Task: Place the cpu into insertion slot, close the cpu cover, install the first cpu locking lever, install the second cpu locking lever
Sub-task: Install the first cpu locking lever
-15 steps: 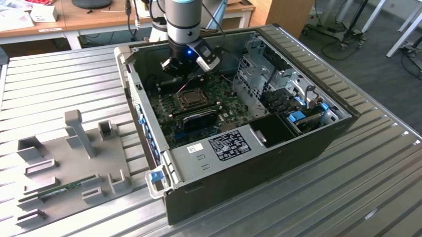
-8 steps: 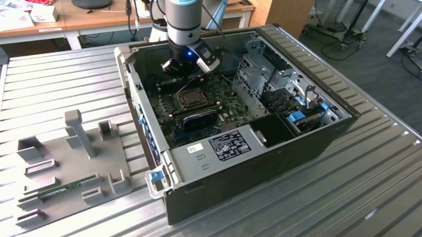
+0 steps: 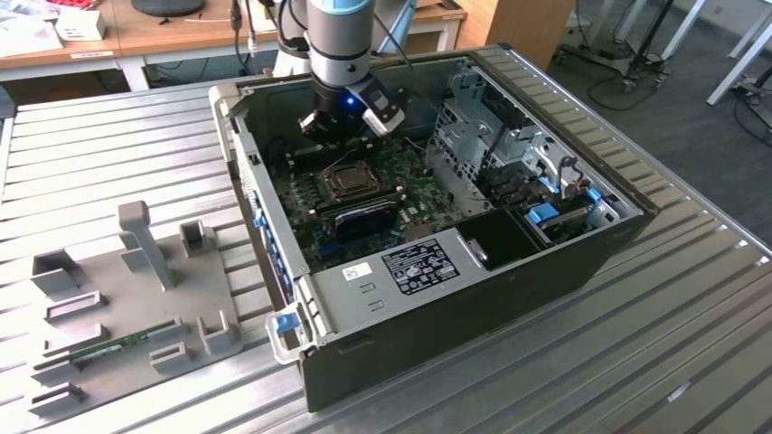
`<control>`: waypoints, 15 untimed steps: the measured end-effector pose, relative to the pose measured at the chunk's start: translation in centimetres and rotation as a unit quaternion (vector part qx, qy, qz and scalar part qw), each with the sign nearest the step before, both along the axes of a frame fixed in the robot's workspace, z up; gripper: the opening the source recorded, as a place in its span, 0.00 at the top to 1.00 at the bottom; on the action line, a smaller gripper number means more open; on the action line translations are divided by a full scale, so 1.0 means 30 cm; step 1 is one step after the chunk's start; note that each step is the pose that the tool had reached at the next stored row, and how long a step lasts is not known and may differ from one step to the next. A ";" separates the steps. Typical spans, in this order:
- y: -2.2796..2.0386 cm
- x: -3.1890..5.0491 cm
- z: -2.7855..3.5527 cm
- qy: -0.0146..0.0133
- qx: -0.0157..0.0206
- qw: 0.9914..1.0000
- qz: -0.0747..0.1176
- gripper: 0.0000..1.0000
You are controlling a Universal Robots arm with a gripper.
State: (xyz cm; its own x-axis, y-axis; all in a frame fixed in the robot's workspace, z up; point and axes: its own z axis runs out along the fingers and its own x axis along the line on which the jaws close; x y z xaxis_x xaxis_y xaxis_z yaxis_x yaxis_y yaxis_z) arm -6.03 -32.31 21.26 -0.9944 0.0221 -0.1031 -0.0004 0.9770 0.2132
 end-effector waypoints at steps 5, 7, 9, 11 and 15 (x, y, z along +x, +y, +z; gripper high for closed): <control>-0.001 0.009 -0.011 0.000 0.000 1.000 0.000 0.89; -0.001 0.012 -0.017 0.000 0.000 1.000 0.000 0.89; -0.001 0.014 -0.023 0.000 0.000 1.000 0.000 0.89; -0.001 0.015 -0.030 0.000 0.000 1.000 0.000 0.89; -0.001 0.016 -0.037 0.000 0.000 1.000 0.000 0.89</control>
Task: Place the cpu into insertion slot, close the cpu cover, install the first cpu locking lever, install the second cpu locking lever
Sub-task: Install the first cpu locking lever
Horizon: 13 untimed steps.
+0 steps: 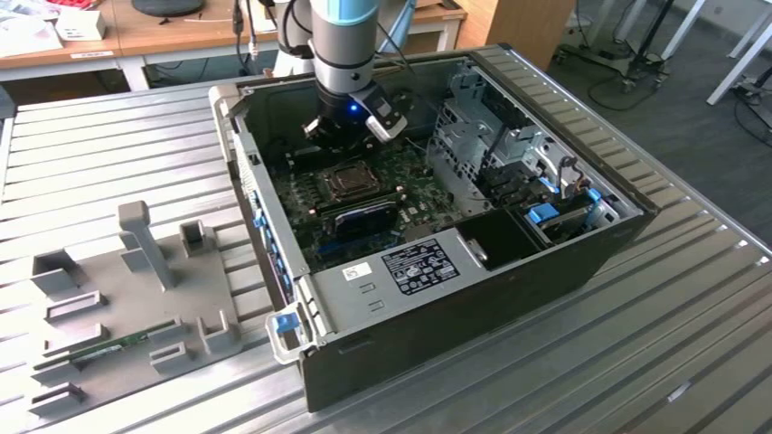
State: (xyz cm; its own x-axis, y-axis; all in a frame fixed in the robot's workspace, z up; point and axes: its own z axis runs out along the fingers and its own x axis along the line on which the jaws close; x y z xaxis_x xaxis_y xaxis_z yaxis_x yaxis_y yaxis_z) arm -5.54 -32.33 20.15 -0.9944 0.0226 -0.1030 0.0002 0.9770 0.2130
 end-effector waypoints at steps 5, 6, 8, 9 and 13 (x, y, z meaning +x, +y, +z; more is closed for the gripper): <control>0.000 0.001 -0.006 0.000 0.000 1.000 0.000 0.89; 0.000 0.001 -0.008 0.000 0.000 1.000 0.000 0.89; 0.000 0.001 -0.011 0.000 0.000 1.000 0.000 0.89; 0.000 0.001 -0.012 0.000 0.000 1.000 0.000 0.89; -0.001 0.001 -0.015 0.000 0.000 1.000 0.000 0.89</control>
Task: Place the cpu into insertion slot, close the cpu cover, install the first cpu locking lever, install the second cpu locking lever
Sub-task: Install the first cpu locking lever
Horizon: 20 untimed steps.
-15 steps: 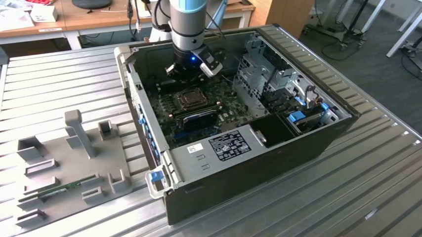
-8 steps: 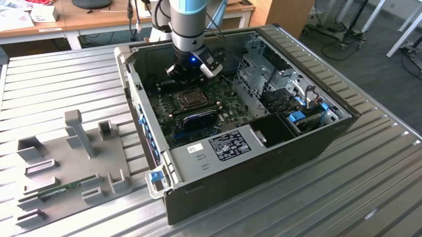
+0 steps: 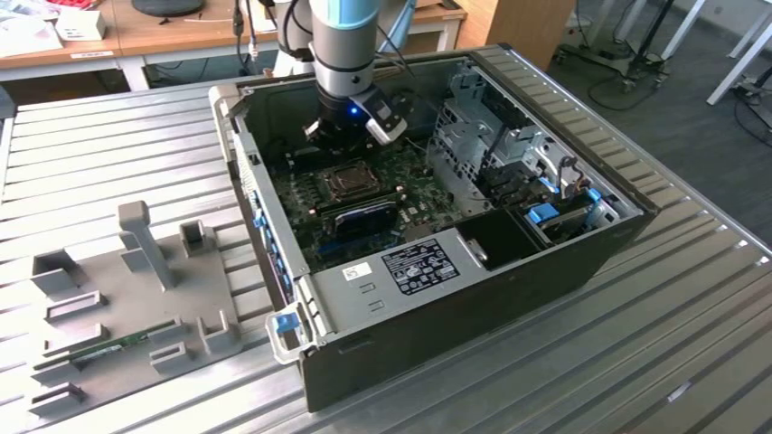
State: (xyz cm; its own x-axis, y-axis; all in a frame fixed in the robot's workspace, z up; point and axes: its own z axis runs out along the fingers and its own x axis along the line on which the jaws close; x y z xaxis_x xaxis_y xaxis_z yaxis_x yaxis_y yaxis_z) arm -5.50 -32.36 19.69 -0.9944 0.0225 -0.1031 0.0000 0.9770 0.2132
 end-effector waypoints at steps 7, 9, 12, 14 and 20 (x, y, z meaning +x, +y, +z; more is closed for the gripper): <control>-0.006 0.000 -0.006 0.000 0.000 1.000 0.000 0.89; -0.008 0.000 -0.007 0.000 0.000 1.000 0.000 0.89; -0.009 0.000 -0.009 0.000 0.000 1.000 0.000 0.89; -0.009 0.000 -0.011 0.000 0.000 1.000 0.000 0.89; -0.009 0.000 -0.015 0.000 0.000 1.000 0.000 0.89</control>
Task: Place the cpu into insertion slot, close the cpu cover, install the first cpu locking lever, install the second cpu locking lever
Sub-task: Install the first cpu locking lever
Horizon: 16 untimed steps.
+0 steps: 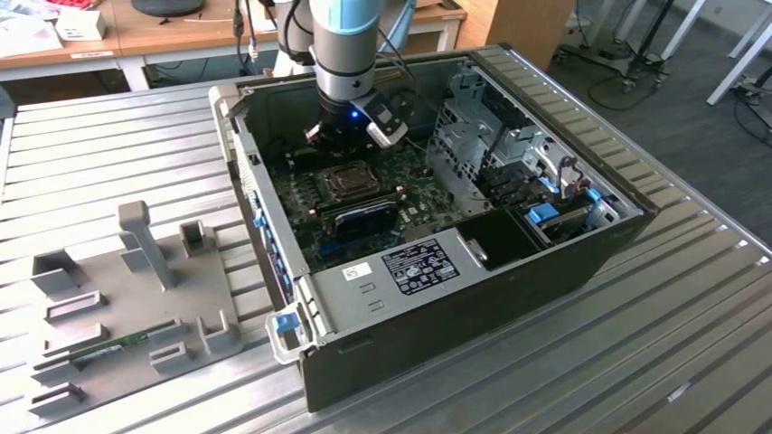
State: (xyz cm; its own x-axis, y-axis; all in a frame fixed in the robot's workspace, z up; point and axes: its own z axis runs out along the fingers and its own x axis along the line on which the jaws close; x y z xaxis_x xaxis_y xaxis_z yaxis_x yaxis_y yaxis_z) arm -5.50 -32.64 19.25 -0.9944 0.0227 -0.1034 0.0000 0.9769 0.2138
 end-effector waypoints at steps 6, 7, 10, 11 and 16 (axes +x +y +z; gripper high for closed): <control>0.000 0.000 -0.002 -0.001 0.001 1.000 0.000 0.89; 0.000 0.000 -0.003 -0.001 0.001 1.000 0.000 0.89; 0.000 0.001 -0.004 -0.001 0.002 1.000 0.000 0.89; 0.000 0.002 -0.004 -0.001 0.002 1.000 0.000 0.89; 0.000 0.012 -0.004 -0.001 0.002 1.000 0.000 0.89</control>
State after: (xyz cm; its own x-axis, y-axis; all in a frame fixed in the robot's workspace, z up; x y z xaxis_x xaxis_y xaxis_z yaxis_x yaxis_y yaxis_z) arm -5.15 -32.64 19.13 -0.9943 0.0229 -0.1045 -0.0004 0.9760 0.2177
